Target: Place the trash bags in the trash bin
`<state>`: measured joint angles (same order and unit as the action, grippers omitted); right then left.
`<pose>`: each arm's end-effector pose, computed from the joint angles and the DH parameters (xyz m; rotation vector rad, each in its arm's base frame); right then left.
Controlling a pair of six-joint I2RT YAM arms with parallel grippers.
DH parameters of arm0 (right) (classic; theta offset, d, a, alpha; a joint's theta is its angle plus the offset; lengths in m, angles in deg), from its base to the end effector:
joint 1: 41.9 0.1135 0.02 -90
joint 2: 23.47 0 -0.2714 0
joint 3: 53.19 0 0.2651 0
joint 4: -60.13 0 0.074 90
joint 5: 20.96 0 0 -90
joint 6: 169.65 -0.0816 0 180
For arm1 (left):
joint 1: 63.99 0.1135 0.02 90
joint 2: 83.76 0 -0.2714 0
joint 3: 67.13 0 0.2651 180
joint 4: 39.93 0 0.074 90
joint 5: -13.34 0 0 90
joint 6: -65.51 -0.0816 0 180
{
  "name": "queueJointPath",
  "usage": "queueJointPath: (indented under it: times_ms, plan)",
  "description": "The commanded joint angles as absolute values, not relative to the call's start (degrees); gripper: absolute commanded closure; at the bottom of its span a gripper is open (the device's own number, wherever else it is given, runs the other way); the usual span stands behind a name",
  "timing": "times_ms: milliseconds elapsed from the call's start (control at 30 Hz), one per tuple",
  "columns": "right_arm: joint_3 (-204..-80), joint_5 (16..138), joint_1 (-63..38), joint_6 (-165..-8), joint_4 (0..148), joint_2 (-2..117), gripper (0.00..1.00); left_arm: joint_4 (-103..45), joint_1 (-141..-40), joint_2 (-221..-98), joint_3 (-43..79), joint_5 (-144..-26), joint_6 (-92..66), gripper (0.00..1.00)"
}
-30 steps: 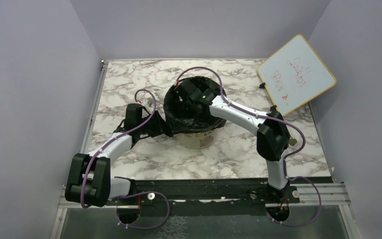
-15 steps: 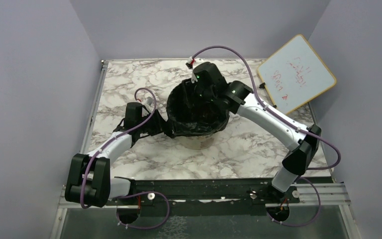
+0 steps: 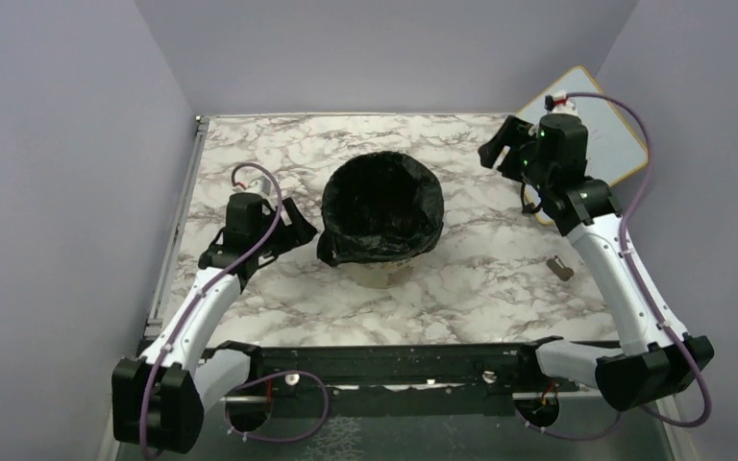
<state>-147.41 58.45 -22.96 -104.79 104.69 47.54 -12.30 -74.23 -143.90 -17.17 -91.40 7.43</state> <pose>0.3066 0.0893 0.4185 0.2283 1.9378 0.3316 0.2587 -0.0678 0.2083 -0.2882 2.2763 -0.6798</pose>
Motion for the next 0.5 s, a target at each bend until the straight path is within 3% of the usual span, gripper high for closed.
queueJointPath:
  times_ms: [0,67,167,267,467]
  plan:
    - [-132.53,80.35,-30.25,-114.42,99.01,48.35,0.27,-1.44,-73.96,-136.17,-9.39,-77.16,6.07,0.15]
    - [-127.26,87.27,-31.06,-116.51,94.81,48.30,0.27,-0.17,-73.93,-133.82,-4.09,-80.08,1.28,0.18]
    - [-120.08,96.66,-31.09,-120.80,84.65,48.57,0.25,0.83,-74.01,-136.23,6.96,-95.19,-4.14,0.17]
    - [-116.97,99.39,-31.09,-123.22,82.43,50.59,0.25,0.66,-74.57,-141.26,15.81,-105.98,-3.15,0.07]
    - [-115.98,103.39,-31.16,-121.59,82.47,56.11,0.24,0.93,-87.60,-152.77,27.38,-111.96,-5.38,0.01]
